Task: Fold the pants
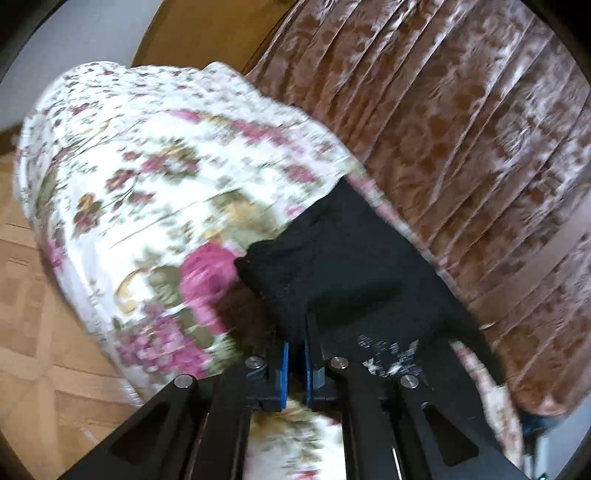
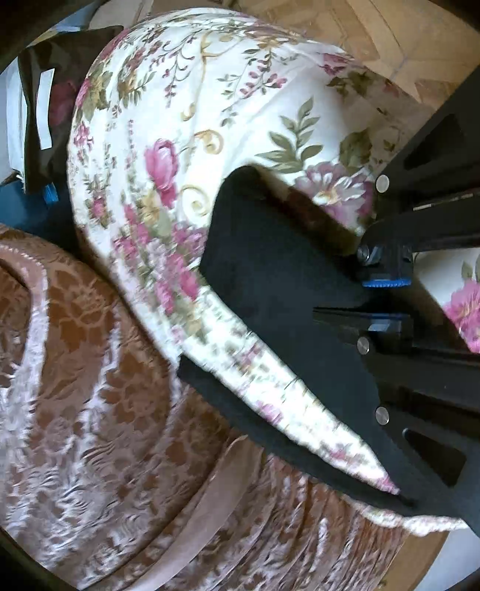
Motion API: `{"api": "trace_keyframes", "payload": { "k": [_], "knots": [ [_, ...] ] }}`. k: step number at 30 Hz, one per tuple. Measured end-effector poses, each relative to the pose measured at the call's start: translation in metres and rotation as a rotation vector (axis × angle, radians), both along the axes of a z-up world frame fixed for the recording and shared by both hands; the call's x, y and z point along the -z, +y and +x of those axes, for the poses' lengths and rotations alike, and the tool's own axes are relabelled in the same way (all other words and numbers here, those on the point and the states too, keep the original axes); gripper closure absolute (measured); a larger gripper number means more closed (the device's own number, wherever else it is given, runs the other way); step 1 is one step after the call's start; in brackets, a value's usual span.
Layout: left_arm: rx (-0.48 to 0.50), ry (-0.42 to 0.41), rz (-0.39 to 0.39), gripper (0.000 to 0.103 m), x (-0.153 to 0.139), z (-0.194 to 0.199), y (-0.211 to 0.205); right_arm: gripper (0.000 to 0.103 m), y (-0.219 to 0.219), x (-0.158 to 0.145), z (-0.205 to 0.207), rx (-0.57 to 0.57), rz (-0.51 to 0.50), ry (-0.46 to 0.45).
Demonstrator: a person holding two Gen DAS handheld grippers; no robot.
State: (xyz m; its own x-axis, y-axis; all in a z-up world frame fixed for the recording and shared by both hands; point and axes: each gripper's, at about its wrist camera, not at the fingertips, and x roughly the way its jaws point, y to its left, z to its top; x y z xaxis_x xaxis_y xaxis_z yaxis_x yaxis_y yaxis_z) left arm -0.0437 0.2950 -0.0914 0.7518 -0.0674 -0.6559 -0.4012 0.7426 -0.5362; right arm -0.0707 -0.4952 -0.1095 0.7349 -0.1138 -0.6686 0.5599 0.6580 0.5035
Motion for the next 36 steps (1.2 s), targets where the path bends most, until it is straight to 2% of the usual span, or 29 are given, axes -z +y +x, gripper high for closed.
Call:
{"api": "trace_keyframes", "payload": {
  "k": [2,3,5,9,12,16,17,19,21,24,29,33,36],
  "knots": [
    [-0.025,0.036,-0.041,0.090,0.012,0.000,0.005,0.091,-0.004,0.013,0.000,0.016,0.053,0.034],
    [-0.050,0.046,-0.047,0.085,0.015,-0.002,0.008,0.090,-0.007,0.018,-0.003,0.022,0.084,0.018],
    [-0.103,0.040,-0.021,0.081,0.012,-0.008,0.016,0.085,-0.013,0.019,-0.010,0.034,0.120,-0.020],
    [-0.212,-0.003,0.043,0.058,-0.009,-0.022,0.026,0.080,-0.024,0.004,-0.028,0.135,0.065,-0.042],
    [-0.250,-0.053,0.089,0.047,-0.025,-0.028,0.027,0.077,-0.029,-0.012,-0.043,0.216,-0.003,-0.057],
    [-0.212,-0.096,0.189,0.041,-0.043,-0.026,0.011,0.077,-0.026,-0.030,-0.049,0.247,-0.061,-0.084],
    [-0.189,-0.104,0.210,0.034,-0.047,-0.025,0.004,0.077,-0.024,-0.033,-0.047,0.242,-0.070,-0.090],
    [-0.132,-0.141,0.249,0.028,-0.056,-0.018,-0.011,0.077,-0.015,-0.042,-0.039,0.205,-0.096,-0.103],
    [-0.077,-0.165,0.276,0.017,-0.061,-0.007,-0.025,0.076,-0.002,-0.050,-0.025,0.139,-0.115,-0.117],
    [0.003,-0.168,0.297,0.016,-0.063,0.013,-0.044,0.074,0.019,-0.056,-0.002,0.037,-0.115,-0.139],
    [0.104,-0.139,0.247,0.016,-0.057,0.049,-0.064,0.073,0.067,-0.047,0.053,-0.167,-0.040,-0.149],
    [0.106,-0.127,0.247,0.016,-0.051,0.066,-0.073,0.073,0.124,-0.041,0.101,-0.319,0.068,-0.182],
    [0.078,-0.123,0.252,0.016,-0.049,0.078,-0.073,0.073,0.184,-0.039,0.143,-0.433,0.142,-0.232]
  ]
}}
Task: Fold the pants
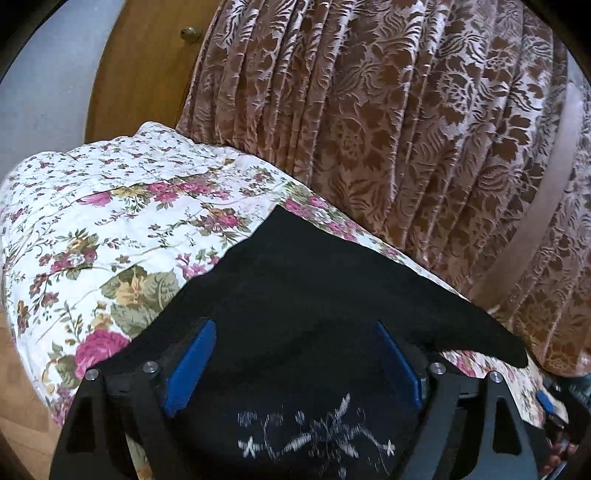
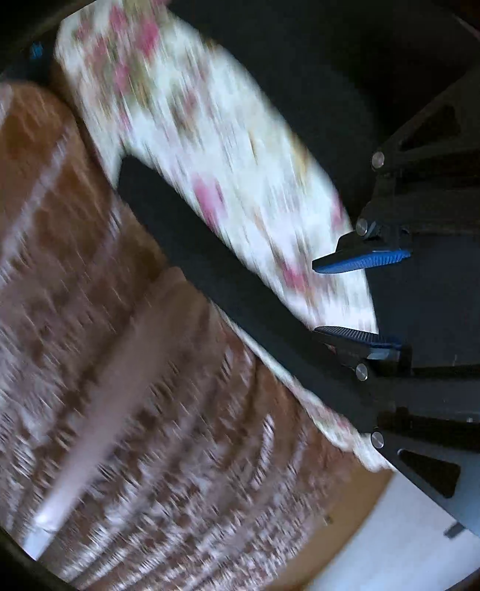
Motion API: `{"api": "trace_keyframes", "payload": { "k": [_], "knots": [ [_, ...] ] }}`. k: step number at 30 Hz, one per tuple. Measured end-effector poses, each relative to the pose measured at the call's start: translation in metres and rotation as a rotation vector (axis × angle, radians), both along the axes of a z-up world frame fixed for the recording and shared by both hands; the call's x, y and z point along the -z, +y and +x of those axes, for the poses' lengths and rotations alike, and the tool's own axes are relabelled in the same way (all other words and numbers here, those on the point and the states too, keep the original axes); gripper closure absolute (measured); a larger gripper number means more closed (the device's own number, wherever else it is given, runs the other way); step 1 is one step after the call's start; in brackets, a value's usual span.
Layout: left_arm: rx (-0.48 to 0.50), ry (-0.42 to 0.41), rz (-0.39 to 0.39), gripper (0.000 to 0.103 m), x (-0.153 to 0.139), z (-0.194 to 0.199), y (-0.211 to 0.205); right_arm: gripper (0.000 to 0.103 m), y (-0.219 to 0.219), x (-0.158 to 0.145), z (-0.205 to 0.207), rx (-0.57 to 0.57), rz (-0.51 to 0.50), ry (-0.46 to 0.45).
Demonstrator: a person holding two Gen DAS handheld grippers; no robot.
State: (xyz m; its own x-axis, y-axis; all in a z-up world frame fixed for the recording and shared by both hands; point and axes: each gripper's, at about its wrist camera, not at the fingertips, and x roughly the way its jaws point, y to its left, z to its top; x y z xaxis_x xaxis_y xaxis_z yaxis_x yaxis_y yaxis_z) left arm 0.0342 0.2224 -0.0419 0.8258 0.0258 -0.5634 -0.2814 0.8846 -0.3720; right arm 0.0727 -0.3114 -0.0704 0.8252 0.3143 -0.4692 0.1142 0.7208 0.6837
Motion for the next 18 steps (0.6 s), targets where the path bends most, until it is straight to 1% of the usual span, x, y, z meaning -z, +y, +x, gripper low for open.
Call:
{"api": "trace_keyframes", "payload": {
  "k": [2,4,5,6,8,10,12,14,15,16,18],
  "knots": [
    [-0.013,-0.013,0.002,0.016,-0.002,0.007,0.004,0.073,0.037,0.001,0.022,-0.068,0.027,-0.029],
    [-0.034,-0.011,0.028,0.016,-0.006,0.017,0.008,0.073,0.082,0.004,0.048,-0.140,0.058,-0.059],
    [-0.045,-0.005,0.047,0.014,-0.007,0.023,0.011,0.073,0.100,0.006,0.057,-0.164,0.059,-0.069],
    [-0.055,0.003,0.067,0.012,-0.008,0.031,0.013,0.073,0.113,0.009,0.066,-0.181,0.062,-0.071],
    [-0.071,0.020,0.089,0.012,-0.007,0.042,0.020,0.073,0.143,0.019,0.084,-0.217,0.080,-0.074],
    [-0.070,0.035,0.098,0.012,-0.006,0.057,0.027,0.073,0.164,0.031,0.097,-0.239,0.074,-0.060],
    [-0.071,0.049,0.119,0.012,-0.005,0.071,0.032,0.073,0.175,0.044,0.110,-0.252,0.048,-0.022],
    [-0.076,0.061,0.138,0.012,-0.003,0.084,0.035,0.073,0.168,0.058,0.118,-0.237,-0.006,0.030],
    [-0.075,0.066,0.145,0.012,-0.002,0.091,0.037,0.073,0.159,0.064,0.120,-0.217,-0.001,0.050],
    [-0.076,0.074,0.156,0.012,-0.001,0.100,0.038,0.073,0.147,0.069,0.121,-0.189,0.026,0.067],
    [-0.078,0.099,0.176,0.012,0.003,0.119,0.040,0.073,0.124,0.074,0.122,-0.135,0.051,0.090]
  ]
}}
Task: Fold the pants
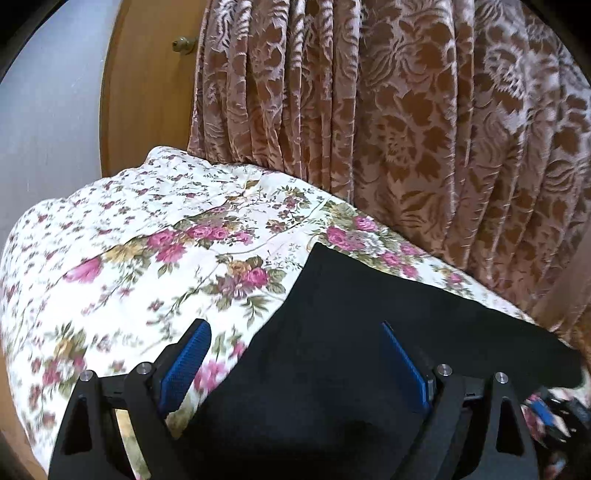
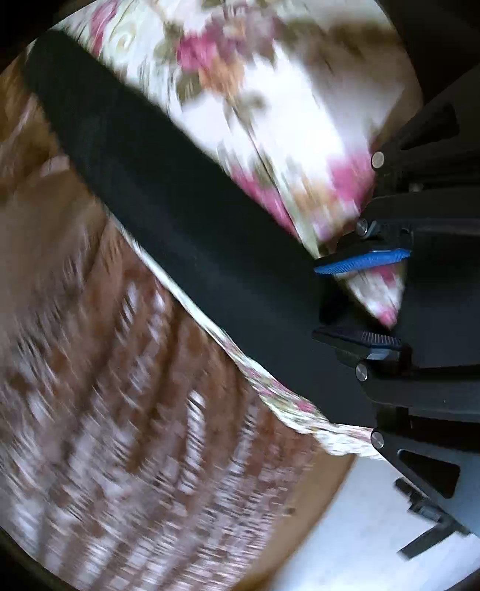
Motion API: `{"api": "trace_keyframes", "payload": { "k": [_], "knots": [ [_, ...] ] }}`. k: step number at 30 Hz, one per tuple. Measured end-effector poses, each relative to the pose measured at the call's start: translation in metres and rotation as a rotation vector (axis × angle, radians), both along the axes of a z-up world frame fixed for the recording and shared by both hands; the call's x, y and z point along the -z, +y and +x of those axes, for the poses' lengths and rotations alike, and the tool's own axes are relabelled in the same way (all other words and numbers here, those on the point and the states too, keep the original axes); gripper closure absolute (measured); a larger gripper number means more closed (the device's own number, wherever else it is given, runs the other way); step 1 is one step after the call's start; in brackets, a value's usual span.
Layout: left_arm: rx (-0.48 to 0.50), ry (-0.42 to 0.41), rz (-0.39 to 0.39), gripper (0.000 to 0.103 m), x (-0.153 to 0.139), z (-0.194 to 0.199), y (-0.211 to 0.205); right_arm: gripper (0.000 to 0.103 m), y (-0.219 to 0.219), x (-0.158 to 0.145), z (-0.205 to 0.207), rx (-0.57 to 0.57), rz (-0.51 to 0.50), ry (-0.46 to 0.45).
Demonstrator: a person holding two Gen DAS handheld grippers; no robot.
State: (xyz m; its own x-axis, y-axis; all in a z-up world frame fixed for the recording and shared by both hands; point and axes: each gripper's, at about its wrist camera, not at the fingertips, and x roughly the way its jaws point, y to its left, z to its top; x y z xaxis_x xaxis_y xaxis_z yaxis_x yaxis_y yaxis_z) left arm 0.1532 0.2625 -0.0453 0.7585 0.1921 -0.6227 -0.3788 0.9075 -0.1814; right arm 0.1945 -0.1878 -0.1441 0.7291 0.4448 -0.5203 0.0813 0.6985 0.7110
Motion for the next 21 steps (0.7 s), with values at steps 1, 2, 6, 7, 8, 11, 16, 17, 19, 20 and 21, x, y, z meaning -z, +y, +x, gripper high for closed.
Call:
{"api": "trace_keyframes", "payload": {
  "k": [1,2,6,7,8,11,16,17,19,20,21],
  "knots": [
    [0.002,0.006,0.003,0.012,0.001,0.007,0.000,0.072,-0.013,-0.001,0.000,0.040,-0.032,0.014],
    [0.005,0.012,0.009,0.012,0.003,0.017,0.000,0.069,-0.027,-0.003,-0.001,0.088,-0.070,0.023],
    [0.017,0.053,0.032,0.012,0.009,0.059,-0.003,0.067,-0.080,-0.012,-0.011,0.238,-0.101,0.046],
    [0.027,0.059,0.026,0.012,0.010,0.072,-0.004,0.067,-0.091,-0.012,-0.015,0.259,-0.093,0.053],
    [0.027,0.063,0.016,0.012,0.011,0.085,-0.005,0.067,-0.101,-0.012,-0.020,0.277,-0.086,0.064],
    [0.070,0.057,-0.002,0.007,0.014,0.119,-0.012,0.067,-0.117,-0.014,-0.032,0.280,-0.101,0.082],
    [0.078,0.104,0.024,0.007,0.022,0.163,-0.018,0.066,-0.109,-0.013,-0.046,0.159,-0.076,0.093],
    [0.077,0.112,0.031,0.007,0.023,0.170,-0.017,0.066,-0.100,-0.015,-0.047,0.129,-0.095,0.091],
    [0.027,0.123,0.078,0.007,0.026,0.178,-0.013,0.066,-0.079,-0.020,-0.049,0.045,-0.147,0.071],
    [0.008,0.133,0.094,0.006,0.029,0.182,-0.009,0.066,-0.070,-0.021,-0.050,0.024,-0.184,0.062],
    [-0.003,0.154,0.098,0.005,0.033,0.187,-0.004,0.066,-0.060,-0.023,-0.050,0.008,-0.247,0.058]
  ]
}}
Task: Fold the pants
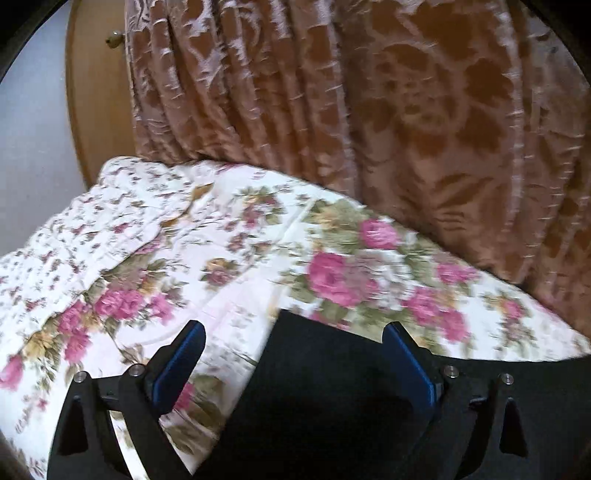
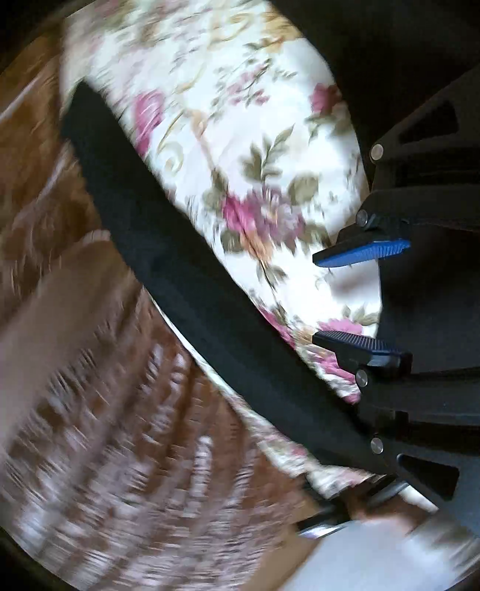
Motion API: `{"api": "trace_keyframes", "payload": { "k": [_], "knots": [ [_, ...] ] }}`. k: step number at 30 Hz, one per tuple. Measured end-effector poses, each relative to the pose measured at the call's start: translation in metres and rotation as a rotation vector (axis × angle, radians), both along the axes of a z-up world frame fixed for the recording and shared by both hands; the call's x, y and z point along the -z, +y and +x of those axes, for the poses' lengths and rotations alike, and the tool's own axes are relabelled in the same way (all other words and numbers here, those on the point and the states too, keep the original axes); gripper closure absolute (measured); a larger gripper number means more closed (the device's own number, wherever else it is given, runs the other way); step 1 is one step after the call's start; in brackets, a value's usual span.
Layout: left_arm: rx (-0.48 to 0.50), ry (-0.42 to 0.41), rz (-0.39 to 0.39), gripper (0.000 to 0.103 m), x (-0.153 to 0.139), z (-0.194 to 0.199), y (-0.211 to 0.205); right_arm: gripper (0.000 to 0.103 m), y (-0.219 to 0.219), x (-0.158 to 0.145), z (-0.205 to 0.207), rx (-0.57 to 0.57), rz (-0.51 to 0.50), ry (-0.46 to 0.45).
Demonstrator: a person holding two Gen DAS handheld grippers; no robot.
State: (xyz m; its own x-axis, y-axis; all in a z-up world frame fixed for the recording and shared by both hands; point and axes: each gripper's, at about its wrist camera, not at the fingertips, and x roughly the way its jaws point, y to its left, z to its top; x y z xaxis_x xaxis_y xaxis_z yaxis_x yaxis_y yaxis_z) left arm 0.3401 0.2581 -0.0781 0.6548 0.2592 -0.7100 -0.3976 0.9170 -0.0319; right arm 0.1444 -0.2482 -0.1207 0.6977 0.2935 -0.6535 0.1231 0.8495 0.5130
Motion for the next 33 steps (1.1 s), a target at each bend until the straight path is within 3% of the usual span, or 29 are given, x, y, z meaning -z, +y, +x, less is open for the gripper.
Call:
{"api": "trace_keyframes", "payload": {
  "k": [2,4,6,8,12,15,19,23,25,27,29,31,33],
  "knots": [
    [-0.020,0.034,-0.027,0.005,0.010,0.004,0.011,0.066,0.023,-0.004,0.005,-0.032,-0.138,-0.007],
    [-0.021,0.044,-0.124,0.005,0.019,0.002,0.023,0.066,0.042,-0.005,0.017,-0.058,-0.217,0.014],
    [-0.019,0.009,-0.181,0.005,0.020,-0.006,0.027,0.066,0.048,-0.004,0.020,-0.075,-0.189,0.011],
    [0.003,-0.018,-0.180,0.003,0.020,-0.013,0.023,0.066,0.051,-0.005,0.018,-0.077,-0.164,-0.016],
    [0.033,0.036,-0.145,0.001,0.029,0.002,0.021,0.066,0.057,-0.007,0.022,-0.090,-0.168,-0.023],
    [0.104,0.091,-0.211,0.001,0.040,0.018,0.024,0.066,0.056,-0.008,0.020,-0.087,-0.160,-0.022],
    [0.130,0.137,-0.208,0.001,0.045,0.028,0.025,0.066,0.053,-0.005,0.018,-0.091,-0.134,-0.029],
    [0.102,0.143,-0.162,0.001,0.043,0.035,0.034,0.065,0.047,0.001,0.017,-0.078,-0.100,-0.009],
    [0.081,0.141,-0.183,0.001,0.044,0.037,0.042,0.065,0.043,0.003,0.016,-0.071,-0.073,-0.010],
    [0.089,0.159,-0.225,0.000,0.050,0.037,0.044,0.065,0.040,0.003,0.015,-0.064,-0.060,-0.014],
    [0.133,0.166,-0.193,0.001,0.053,0.036,0.034,0.065,0.039,0.000,0.014,-0.057,-0.053,-0.027],
    [0.187,0.164,-0.162,0.007,0.054,0.033,0.022,0.065,0.037,-0.005,0.010,-0.044,-0.048,-0.049],
    [0.228,0.141,-0.137,0.049,0.050,0.029,0.011,0.064,0.034,-0.009,0.006,-0.026,-0.067,-0.060]
  ]
}}
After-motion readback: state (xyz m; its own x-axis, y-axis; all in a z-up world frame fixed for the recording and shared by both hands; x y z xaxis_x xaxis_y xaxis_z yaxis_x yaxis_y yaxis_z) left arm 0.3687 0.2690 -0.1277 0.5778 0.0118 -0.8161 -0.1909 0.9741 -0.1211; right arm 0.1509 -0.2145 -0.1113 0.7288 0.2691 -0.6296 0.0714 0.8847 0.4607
